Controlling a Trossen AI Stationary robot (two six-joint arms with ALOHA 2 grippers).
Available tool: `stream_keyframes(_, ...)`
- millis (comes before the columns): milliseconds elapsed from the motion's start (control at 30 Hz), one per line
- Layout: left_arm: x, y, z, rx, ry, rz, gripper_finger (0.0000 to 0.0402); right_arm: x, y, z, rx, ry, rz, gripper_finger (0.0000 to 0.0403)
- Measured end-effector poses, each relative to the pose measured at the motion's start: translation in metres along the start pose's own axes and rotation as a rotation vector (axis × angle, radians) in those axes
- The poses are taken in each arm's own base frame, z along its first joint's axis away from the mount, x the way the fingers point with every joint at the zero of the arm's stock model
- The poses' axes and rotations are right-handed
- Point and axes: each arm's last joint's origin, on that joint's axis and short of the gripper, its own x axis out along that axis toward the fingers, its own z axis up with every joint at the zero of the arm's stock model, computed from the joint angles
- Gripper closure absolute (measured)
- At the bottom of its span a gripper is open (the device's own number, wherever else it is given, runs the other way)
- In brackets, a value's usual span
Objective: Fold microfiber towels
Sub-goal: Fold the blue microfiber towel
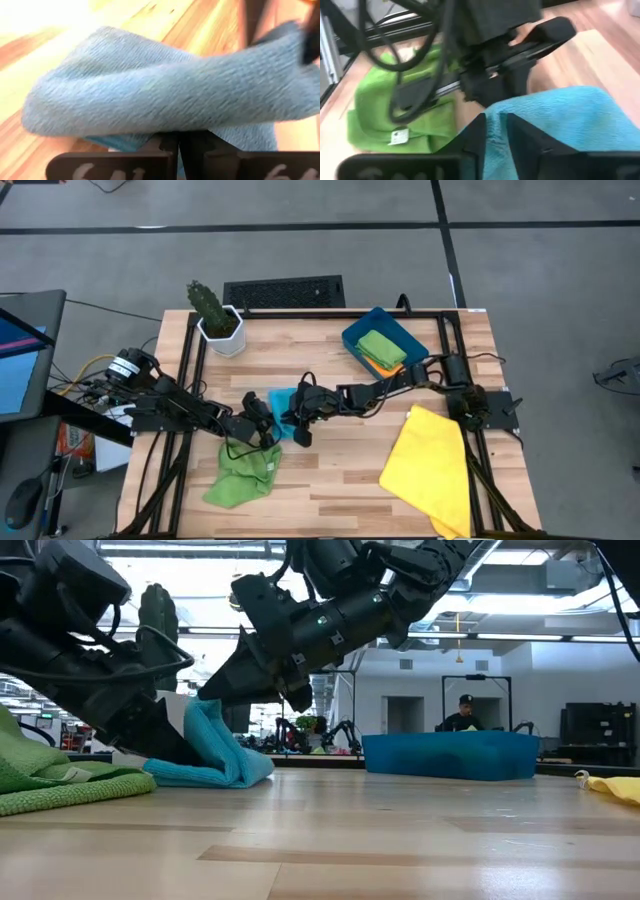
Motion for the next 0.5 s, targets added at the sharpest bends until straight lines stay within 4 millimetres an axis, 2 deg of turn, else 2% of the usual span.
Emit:
stream_keyframes(133,0.001,-0.004,0.004,0.014,-0.011,-0.008,0.0401,0.000,-0.005,0.002,0.006,-0.008,0.011,0.0252)
stream_keyframes(267,0.001,-0.004,0.004,0.023,-0.007,-0.002,0.0401,0.000,-0.001,0.003,0.001,-0.015,0.027,0.0209)
stream_keyframes(500,-0.009,0.000,0.008,0.009,0.064,-0.013,0.0401,-0.007,0.001,0.011,-0.007,-0.037,0.033,0.0179)
